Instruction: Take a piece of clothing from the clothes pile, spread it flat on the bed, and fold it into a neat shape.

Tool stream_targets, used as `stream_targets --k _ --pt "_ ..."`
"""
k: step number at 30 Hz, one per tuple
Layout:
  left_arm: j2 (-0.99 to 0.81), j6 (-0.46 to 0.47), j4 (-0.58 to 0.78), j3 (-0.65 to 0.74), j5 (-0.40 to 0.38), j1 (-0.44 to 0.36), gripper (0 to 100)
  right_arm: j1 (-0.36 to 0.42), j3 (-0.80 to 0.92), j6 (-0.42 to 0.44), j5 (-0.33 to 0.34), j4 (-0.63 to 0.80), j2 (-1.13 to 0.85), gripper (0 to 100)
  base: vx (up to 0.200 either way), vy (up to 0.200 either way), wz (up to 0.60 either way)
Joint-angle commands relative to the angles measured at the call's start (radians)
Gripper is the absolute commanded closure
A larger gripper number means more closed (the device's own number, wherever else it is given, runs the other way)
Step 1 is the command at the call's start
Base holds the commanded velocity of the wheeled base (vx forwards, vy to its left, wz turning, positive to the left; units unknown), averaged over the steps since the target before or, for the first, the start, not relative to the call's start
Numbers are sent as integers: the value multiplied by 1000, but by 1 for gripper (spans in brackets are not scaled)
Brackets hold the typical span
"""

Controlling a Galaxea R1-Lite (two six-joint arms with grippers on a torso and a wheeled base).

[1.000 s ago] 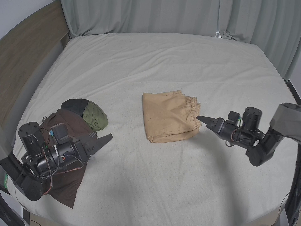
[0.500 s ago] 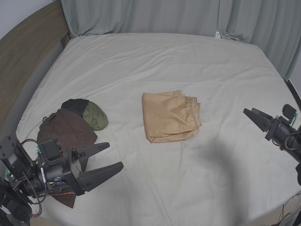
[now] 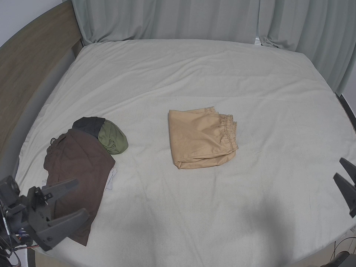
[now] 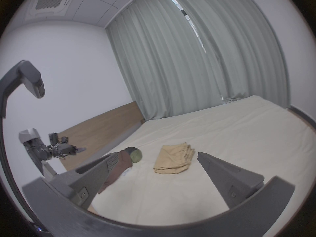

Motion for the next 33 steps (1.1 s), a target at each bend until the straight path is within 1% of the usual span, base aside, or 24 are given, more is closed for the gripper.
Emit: stream_targets --k 1,3,5,6,7,8,9,10,13,14,15,18,19,20,21,23,24,25,27,29,30,31,32,33 --pt "-992 69 826 51 36 377 0 -70 109 -232 -405 697 -744 0 0 0 0" --pt "-1040 177 1018 51 65 389 0 -70 111 -299 -425 697 -744 0 0 0 0" --pt "-1030 198 1011 51 176 388 0 -68 111 -355 -500 697 -743 0 0 0 0" --pt "-1035 201 1005 51 260 389 0 -68 111 -370 -525 700 -743 0 0 0 0" --pt "-1037 212 1008 51 320 389 0 -68 109 -370 -513 703 -743 0 0 0 0" --pt "-1037 223 1013 51 353 389 0 -67 109 -365 -494 708 -743 0 0 0 0" --pt "-1037 264 1024 51 396 388 0 -65 106 -342 -468 717 -741 0 0 0 0" --pt "-1037 285 1025 51 407 388 0 -65 105 -330 -462 726 -741 0 0 0 0" --pt "-1035 387 1034 51 447 388 0 -68 105 -218 -385 728 -741 0 0 0 0" --pt "-1035 407 1050 51 461 389 0 -68 105 -215 -385 726 -741 0 0 0 0" --pt "-1035 399 1085 51 482 388 0 -70 105 -215 -375 723 -741 0 0 0 0" --pt "-1035 364 1094 51 496 388 0 -70 109 -263 -356 697 -741 0 0 0 0" --pt "-1035 365 1087 51 501 388 0 -68 109 -319 -384 703 -741 0 0 0 0" --pt "-1035 368 1088 51 501 388 0 -68 108 -344 -402 711 -741 0 0 0 0" --pt "-1037 373 1088 51 501 388 0 -73 103 -399 -401 725 -743 0 0 0 0" --pt "-1037 374 1088 51 498 386 0 -73 103 -444 -318 738 -741 0 0 0 0" --pt "-1035 374 1088 51 498 386 0 -71 100 -442 -307 743 -743 0 0 0 0" --pt "-1035 373 1088 51 499 385 0 -70 81 -376 -353 774 -744 0 0 0 0" --pt "-1035 376 1088 51 501 385 0 -68 77 -172 -456 798 -735 0 0 0 0" --pt "-1037 376 1087 51 498 386 0 -73 85 -220 -431 777 -732 0 0 0 0" --pt "-1037 376 1087 51 498 386 0 -73 85 -220 -431 777 -732 0 0 0 0" --pt "-1035 374 1088 51 499 385 0 -70 95 -295 -361 749 -735 0 0 0 0" --pt "-1035 374 1088 51 501 385 0 -71 91 -236 -404 757 -735 0 0 0 0" --pt "-1035 374 1088 51 501 385 0 -76 89 -149 -479 757 -727 0 0 0 0"
